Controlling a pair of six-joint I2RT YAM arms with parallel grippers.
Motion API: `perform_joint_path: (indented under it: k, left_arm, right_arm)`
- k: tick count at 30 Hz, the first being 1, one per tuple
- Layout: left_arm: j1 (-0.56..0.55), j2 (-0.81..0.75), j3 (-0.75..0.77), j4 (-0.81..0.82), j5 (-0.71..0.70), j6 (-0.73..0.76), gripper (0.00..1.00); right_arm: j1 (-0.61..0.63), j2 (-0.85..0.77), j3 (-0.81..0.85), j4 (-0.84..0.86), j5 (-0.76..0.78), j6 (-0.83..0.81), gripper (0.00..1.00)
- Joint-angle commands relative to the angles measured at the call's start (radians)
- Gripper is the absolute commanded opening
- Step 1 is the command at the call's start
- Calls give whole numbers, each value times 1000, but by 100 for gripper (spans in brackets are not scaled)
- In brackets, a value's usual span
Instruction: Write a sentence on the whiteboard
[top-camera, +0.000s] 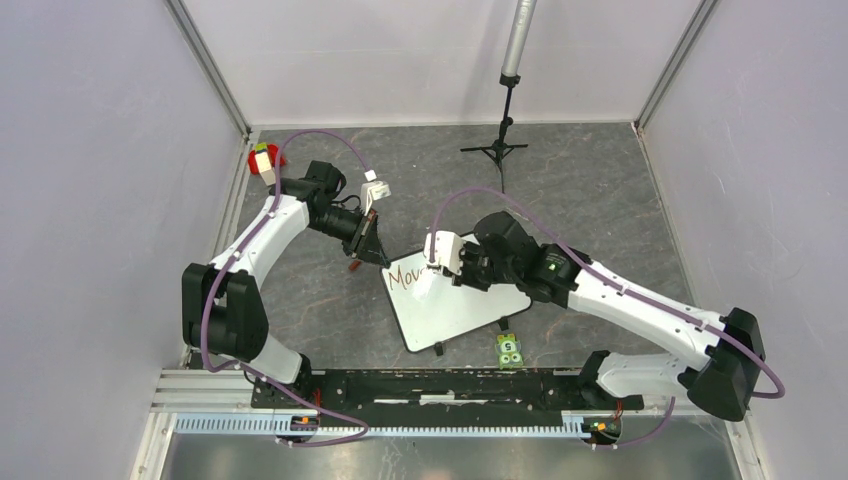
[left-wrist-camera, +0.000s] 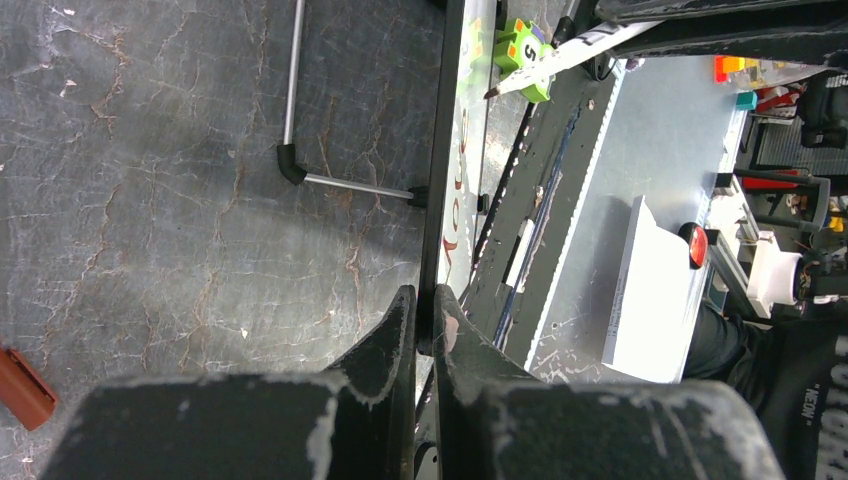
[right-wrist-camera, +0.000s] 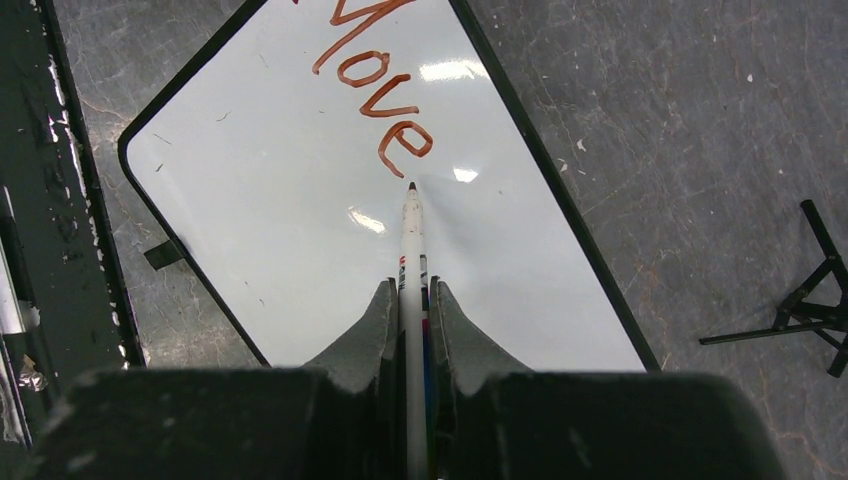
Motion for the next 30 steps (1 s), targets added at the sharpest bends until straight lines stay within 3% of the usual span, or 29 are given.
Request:
perform_joint_path:
  k: [1, 10, 30]
  left_arm:
    - [-12, -13, 20, 0, -22, 25, 2]
    - [-19, -27, 12, 1, -36, 31, 2]
    - [-27, -23, 15, 0, -36, 31, 2]
  right_arm:
    - [-6, -40, 52, -3, -10, -6, 0]
    - [-122, -41, 61, -4, -149, 42, 0]
    - [-137, -36, 47, 58, -99, 57, 0]
